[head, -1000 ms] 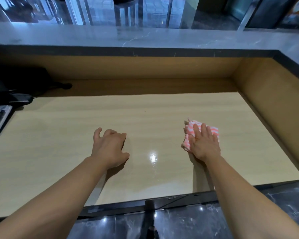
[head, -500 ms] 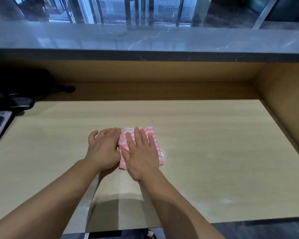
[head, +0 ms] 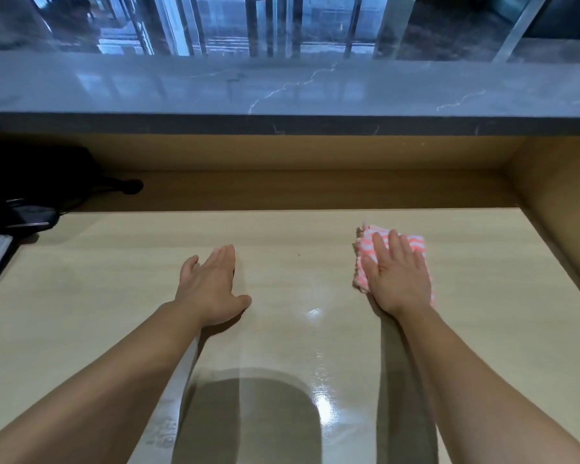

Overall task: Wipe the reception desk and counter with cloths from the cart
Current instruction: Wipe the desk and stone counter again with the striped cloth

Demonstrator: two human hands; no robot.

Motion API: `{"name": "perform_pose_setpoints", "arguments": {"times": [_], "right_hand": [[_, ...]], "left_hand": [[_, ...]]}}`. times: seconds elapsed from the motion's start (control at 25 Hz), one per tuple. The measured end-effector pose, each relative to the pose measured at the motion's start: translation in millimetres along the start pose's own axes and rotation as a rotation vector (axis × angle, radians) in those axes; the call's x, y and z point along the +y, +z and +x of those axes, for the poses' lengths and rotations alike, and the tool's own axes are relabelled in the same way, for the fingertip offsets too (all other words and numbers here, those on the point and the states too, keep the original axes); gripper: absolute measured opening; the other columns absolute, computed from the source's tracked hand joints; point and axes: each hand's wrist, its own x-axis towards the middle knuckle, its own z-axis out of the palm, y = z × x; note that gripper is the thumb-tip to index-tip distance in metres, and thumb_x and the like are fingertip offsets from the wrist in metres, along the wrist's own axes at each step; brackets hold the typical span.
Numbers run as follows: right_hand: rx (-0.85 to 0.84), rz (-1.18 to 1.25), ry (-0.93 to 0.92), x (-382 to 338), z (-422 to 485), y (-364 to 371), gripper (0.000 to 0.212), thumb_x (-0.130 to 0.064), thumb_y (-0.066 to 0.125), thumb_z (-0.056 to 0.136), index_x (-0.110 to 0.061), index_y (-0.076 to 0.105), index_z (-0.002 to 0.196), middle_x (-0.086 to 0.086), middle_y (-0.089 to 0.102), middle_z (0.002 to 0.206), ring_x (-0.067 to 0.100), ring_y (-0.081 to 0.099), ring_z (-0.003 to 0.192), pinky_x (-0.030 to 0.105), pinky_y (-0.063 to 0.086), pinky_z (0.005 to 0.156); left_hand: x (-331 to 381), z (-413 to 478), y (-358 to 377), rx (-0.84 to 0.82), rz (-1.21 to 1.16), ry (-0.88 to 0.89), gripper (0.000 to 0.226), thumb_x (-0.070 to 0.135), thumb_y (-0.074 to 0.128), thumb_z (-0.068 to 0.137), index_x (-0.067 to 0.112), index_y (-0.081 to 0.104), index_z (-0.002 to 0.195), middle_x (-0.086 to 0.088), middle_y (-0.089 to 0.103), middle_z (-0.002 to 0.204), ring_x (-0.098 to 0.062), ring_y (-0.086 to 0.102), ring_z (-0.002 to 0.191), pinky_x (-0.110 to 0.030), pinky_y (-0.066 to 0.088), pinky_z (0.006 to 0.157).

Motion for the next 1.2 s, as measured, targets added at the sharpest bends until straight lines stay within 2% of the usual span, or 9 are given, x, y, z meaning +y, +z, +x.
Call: {"name": "perform_pose_setpoints", "arguments": {"times": [0.08,0.16,0.4,0.56,0.72,0.8,0.92,1.04,1.2], "right_hand": [[0.0,0.027,0.159,-27,3,5,0.058,-0.043,0.013,0.102,-0.024,0.002,0.156,0.007,-0.005,0.163,0.024,-0.007,0.15,0.043,-0.004,0.121],[0.039,0.029,0.193,-72,2,13,0.059,-0.042,0.013,0.102,-0.02,-0.002,0.155,0.01,-0.006,0.163,0.026,-0.009,0.15,0.045,-0.006,0.12],[-0.038,0.051,-0.263,-194,-26,26,0.058,-0.045,0.009,0.103,-0.022,-0.006,0.155,0.008,-0.017,0.161,0.025,-0.02,0.147,0.043,-0.017,0.117],[-0.037,-0.013,-0.491,-143,3,16,0.057,-0.046,0.011,0.103,-0.027,0.001,0.155,0.003,-0.01,0.163,0.019,-0.014,0.149,0.038,-0.016,0.116],[0.008,-0.053,-0.292,-62,51,1,0.06,-0.049,0.007,0.1,-0.027,0.009,0.155,0.004,0.004,0.163,0.019,-0.001,0.15,0.038,-0.003,0.119],[0.03,-0.067,-0.182,-32,70,-4,0.056,-0.046,0.013,0.101,-0.026,0.016,0.154,0.006,0.017,0.16,0.021,0.01,0.148,0.041,0.005,0.119],[0.055,-0.04,-0.008,-18,89,-10,0.051,-0.042,0.016,0.102,-0.021,0.032,0.145,0.009,0.032,0.15,0.028,0.02,0.142,0.046,0.011,0.118],[0.073,-0.038,0.165,-58,89,-6,0.046,-0.038,0.02,0.102,-0.017,0.042,0.136,0.013,0.038,0.146,0.031,0.024,0.14,0.047,0.01,0.117],[0.092,0.027,-0.027,-149,74,8,0.044,-0.038,0.02,0.102,-0.019,0.041,0.135,0.012,0.041,0.141,0.032,0.027,0.137,0.048,0.009,0.118]], "left_hand": [[-1,3,1,-0.037,0.02,-0.006,0.095,0.051,0.057,0.084,0.017,0.002,0.153,0.002,0.012,0.161,-0.011,0.005,0.149,-0.039,-0.004,0.118],[0,4,0,-0.05,0.038,-0.017,0.098,0.053,0.058,0.084,0.017,-0.001,0.153,0.002,0.011,0.162,-0.011,0.005,0.149,-0.04,-0.005,0.118],[1,6,-7,-0.041,0.03,0.021,0.078,0.041,0.051,0.083,0.026,0.013,0.149,0.006,0.036,0.152,-0.011,0.017,0.147,-0.041,-0.004,0.118],[2,12,-16,-0.097,0.117,-0.067,0.086,0.025,0.056,0.078,0.02,0.01,0.151,-0.001,0.045,0.146,-0.016,0.03,0.143,-0.037,-0.006,0.119],[9,21,-19,0.068,0.218,-0.068,0.063,0.04,0.052,0.084,0.019,0.033,0.14,0.007,0.064,0.088,-0.019,0.061,0.106,-0.038,0.0,0.118],[12,24,-21,0.143,0.235,-0.056,0.05,0.043,0.052,0.086,0.022,0.044,0.13,0.009,0.062,0.079,-0.016,0.061,0.096,-0.039,0.004,0.118],[11,29,-25,0.203,0.17,-0.03,0.044,0.045,0.057,0.084,0.023,0.049,0.121,0.007,0.062,0.101,-0.016,0.054,0.112,-0.039,0.01,0.119],[3,33,-24,0.146,0.122,-0.024,0.075,0.053,0.06,0.081,0.018,0.035,0.142,0.003,0.04,0.147,-0.015,0.031,0.14,-0.037,0.007,0.119],[-9,41,-23,0.06,0.068,-0.062,0.109,0.062,0.066,0.074,0.015,0.008,0.154,0.001,0.012,0.161,-0.013,0.009,0.148,-0.034,0.003,0.119]]}}
